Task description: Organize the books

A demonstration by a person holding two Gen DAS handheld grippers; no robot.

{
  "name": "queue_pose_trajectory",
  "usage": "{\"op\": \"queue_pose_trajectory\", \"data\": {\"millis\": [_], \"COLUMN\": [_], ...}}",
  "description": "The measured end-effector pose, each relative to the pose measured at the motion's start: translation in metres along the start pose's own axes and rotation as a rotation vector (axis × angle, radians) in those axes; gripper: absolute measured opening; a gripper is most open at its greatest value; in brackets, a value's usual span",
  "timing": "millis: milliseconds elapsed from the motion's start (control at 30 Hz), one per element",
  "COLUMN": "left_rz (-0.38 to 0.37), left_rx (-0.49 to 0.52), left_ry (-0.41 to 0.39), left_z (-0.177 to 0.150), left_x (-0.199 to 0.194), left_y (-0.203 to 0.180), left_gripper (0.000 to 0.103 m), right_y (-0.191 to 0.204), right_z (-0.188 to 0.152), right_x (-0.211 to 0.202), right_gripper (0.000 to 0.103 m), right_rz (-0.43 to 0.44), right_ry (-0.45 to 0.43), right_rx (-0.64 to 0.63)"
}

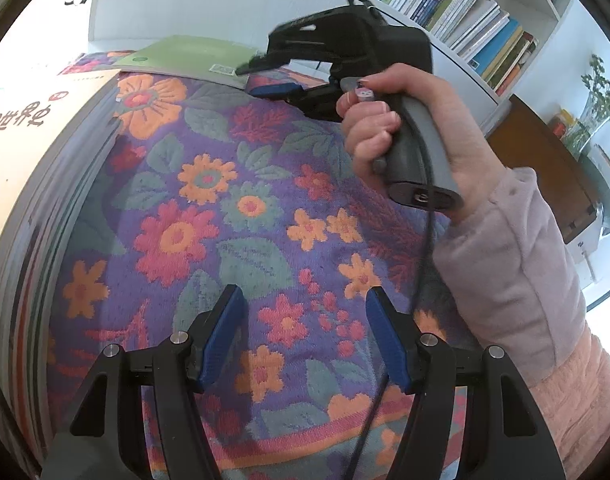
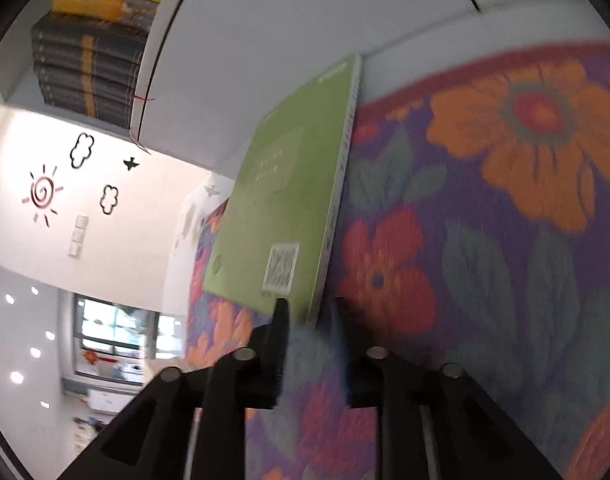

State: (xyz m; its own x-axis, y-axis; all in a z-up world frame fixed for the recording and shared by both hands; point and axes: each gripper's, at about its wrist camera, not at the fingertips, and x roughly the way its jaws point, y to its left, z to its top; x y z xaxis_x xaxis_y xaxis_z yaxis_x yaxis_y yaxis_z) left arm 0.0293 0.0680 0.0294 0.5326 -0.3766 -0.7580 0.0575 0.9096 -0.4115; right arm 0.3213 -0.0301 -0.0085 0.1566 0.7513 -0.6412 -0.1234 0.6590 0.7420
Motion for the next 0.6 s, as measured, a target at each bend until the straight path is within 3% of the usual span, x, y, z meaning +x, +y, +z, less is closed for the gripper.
{"op": "queue_pose_trajectory", "data": {"millis": [33, 100, 167, 267, 300, 367, 433, 500, 600], "left_rz": [-0.001, 0.004, 0.014, 0.018, 0.013, 0.004, -0.005, -0.014, -0.023], "left_rx": [-0.002, 0.004, 0.013, 0.014, 0.007, -0.006, -0.015, -0.026, -0.034], "left_ry": [0.001, 0.002, 0.004, 0.009, 0.011, 0.014, 0.015, 0.017, 0.020], "left_z": [0.000, 0.000, 0.000, 0.000, -0.001, -0.001, -0.001, -0.002, -0.003], "left_x": [0.000, -0.001, -0.001, -0.002, -0.003, -0.004, -0.004, -0.005, -0.006], "left_y": [0.001, 0.000, -0.001, -0.004, -0.004, -0.002, 0.000, 0.002, 0.006], "left_gripper": [0.062, 0.062, 0.062, 0.062, 0.062, 0.062, 0.062, 0.062, 0.062], "right_y": [0.005, 0.019, 0.048, 0.086, 0.094, 0.109, 0.123, 0.118, 0.119], "right_z": [-0.001, -0.006, -0.012, -0.032, -0.040, -0.055, -0.070, -0.082, -0.070], "right_x": [0.000, 0.001, 0.009, 0.028, 0.037, 0.055, 0.077, 0.078, 0.086], "right_gripper": [0.034, 0.035, 0.036, 0.058, 0.069, 0.072, 0.079, 0.082, 0.083], "right_rz": [-0.002, -0.077, -0.226, -0.470, -0.524, -0.617, -0.769, -0.847, -0.877], "right_ry": [0.006, 0.008, -0.008, -0.044, -0.050, -0.083, -0.170, -0.228, -0.242], "right_rx": [-0.024, -0.122, -0.282, -0.541, -0.618, -0.769, -0.959, -1.063, -1.055]}}
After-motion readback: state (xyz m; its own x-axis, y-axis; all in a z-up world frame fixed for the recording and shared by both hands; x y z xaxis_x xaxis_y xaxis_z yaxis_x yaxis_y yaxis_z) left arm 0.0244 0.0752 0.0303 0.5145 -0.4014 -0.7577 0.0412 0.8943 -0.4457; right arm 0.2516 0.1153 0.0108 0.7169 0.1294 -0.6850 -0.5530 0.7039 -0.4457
